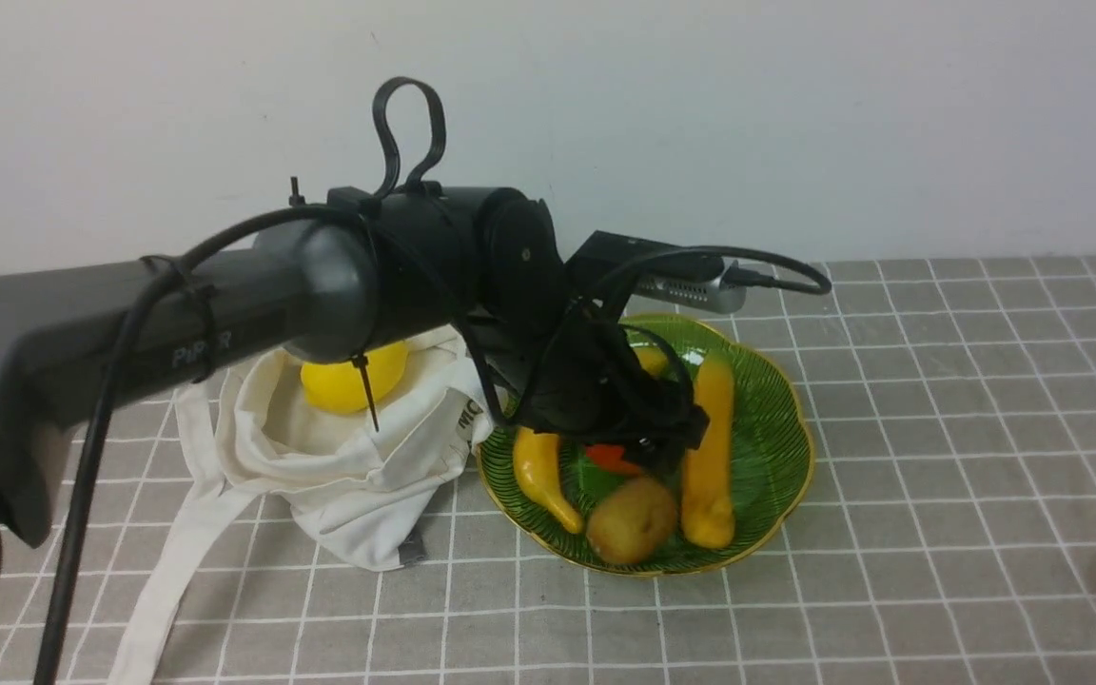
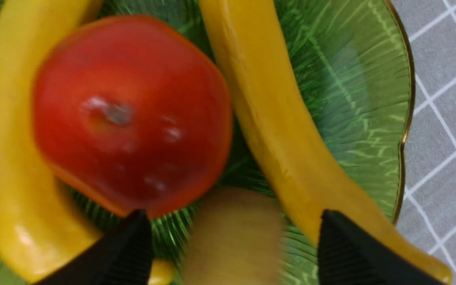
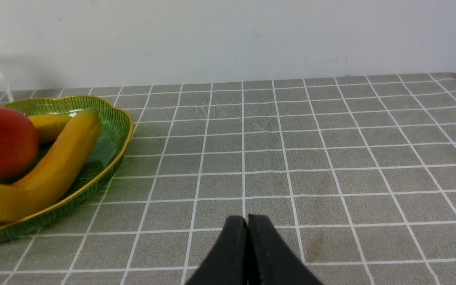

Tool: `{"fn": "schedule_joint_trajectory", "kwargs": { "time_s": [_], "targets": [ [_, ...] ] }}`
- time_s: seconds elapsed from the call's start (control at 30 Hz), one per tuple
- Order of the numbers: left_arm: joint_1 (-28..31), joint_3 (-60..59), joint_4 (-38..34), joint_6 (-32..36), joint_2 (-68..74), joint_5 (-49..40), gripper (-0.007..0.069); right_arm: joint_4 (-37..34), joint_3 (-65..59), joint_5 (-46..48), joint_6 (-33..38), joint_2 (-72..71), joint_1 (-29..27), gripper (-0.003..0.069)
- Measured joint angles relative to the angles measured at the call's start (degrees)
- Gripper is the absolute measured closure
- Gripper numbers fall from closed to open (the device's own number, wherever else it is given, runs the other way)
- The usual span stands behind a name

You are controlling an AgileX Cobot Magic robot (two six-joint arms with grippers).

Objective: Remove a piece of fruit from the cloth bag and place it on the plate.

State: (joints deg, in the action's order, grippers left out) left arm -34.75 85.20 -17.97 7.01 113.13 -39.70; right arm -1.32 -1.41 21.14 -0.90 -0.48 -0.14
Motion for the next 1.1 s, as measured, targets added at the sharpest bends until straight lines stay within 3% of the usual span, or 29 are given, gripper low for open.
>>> {"fn": "schedule_joint_trajectory", "kwargs": {
  "time_s": [0.13, 0.27, 0.37, 0.47, 0.6, 0.63, 0.9, 1.1],
  "targets": [
    [0.0, 0.8, 0.0, -0.1, 0.0, -0.5, 0.0018, 0.0, 0.0, 0.0, 0.0, 0.0, 0.0, 0.0674],
    [0.1, 4.2, 0.9, 0.1, -0.3, -5.0, 0.0029, 0.0, 0.0, 0.0, 0.0, 0.0, 0.0, 0.0674],
    [0.3, 9.9, 3.4, -0.3, -1.8, -12.2, 0.0111, 0.0, 0.0, 0.0, 0.0, 0.0, 0.0, 0.0674],
    [0.7, 18.6, 8.5, -0.7, -5.3, -24.2, 0.0333, 0.0, 0.0, 0.0, 0.0, 0.0, 0.0, 0.0674],
    [0.7, 24.5, 15.1, -0.7, -10.5, -30.3, 0.0572, 0.0, 0.0, 0.0, 0.0, 0.0, 0.0, 0.0674],
    [0.7, 24.9, 16.4, -0.8, -11.7, -30.6, 0.0594, 0.0, 0.0, 0.0, 0.0, 0.0, 0.0, 0.0674],
    [0.8, 17.4, 23.1, -3.5, -26.0, -31.9, 0.0632, 0.0, 0.0, 0.0, 0.0, 0.0, 0.0, 0.0674],
    [0.8, -4.5, 22.6, -6.1, -42.1, -31.4, 0.0632, 0.0, 0.0, 0.0, 0.0, 0.0, 0.0, 0.0674]
  ]
}}
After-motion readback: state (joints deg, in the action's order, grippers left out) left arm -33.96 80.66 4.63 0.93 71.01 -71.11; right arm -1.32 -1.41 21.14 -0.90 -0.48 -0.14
